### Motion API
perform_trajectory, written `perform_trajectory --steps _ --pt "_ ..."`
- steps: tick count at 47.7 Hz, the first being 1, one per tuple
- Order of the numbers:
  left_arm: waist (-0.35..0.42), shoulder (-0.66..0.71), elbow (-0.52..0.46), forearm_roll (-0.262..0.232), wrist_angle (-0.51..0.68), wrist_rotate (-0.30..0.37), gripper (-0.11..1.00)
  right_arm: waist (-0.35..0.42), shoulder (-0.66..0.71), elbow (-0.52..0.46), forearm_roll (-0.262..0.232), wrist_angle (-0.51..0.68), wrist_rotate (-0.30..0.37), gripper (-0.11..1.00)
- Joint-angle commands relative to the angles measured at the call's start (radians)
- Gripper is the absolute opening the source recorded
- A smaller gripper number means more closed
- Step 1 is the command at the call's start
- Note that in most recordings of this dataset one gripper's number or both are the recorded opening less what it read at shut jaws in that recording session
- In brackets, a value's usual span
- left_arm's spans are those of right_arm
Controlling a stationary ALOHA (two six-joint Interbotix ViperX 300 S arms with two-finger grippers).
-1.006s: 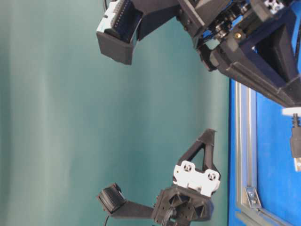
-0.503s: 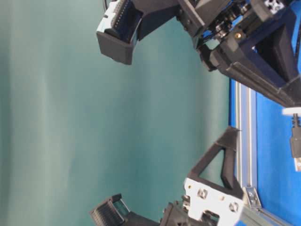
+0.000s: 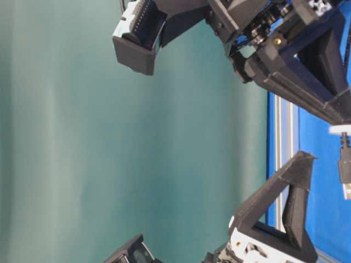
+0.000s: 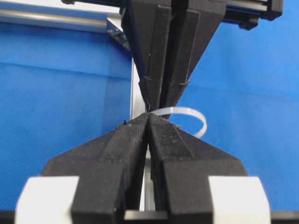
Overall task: Insert the wire through the string loop located in the center.
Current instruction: 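Move the left gripper to the loop's far side around the plug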
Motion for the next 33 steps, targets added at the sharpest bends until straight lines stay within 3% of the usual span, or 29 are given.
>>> perform_trajectory --steps 1,11,15,20,25,28,33 --pt "0.002 -0.028 -0.009 0.002 0.002 0.003 0.00 -0.002 -0.012 -0.008 0.000 -0.012 -0.002 -0.02" --pt "0.002 -0.028 -0.012 0.002 0.002 0.006 0.05 -0.002 -0.012 -0.008 0.000 -0.012 -0.003 -0.02" --pt "-0.002 -0.026 -0.014 0.002 0.002 0.005 0.23 -0.002 -0.012 -0.008 0.000 -0.012 -0.003 -0.02" --pt "-0.012 -0.025 -0.018 0.002 0.002 0.008 0.57 -0.002 -0.014 -0.008 0.000 -0.012 -0.005 -0.02" --pt "-0.014 -0.023 -0.018 0.003 0.003 0.011 0.83 -0.002 -0.012 -0.008 -0.002 -0.012 -0.005 -0.02" --pt "-0.014 -0.025 -0.018 0.003 0.008 0.011 0.92 -0.002 -0.012 -0.008 -0.002 -0.012 -0.005 -0.02" --pt "-0.014 -0.023 -0.023 0.003 0.032 0.006 0.93 -0.002 -0.014 -0.008 0.000 -0.012 -0.005 -0.02"
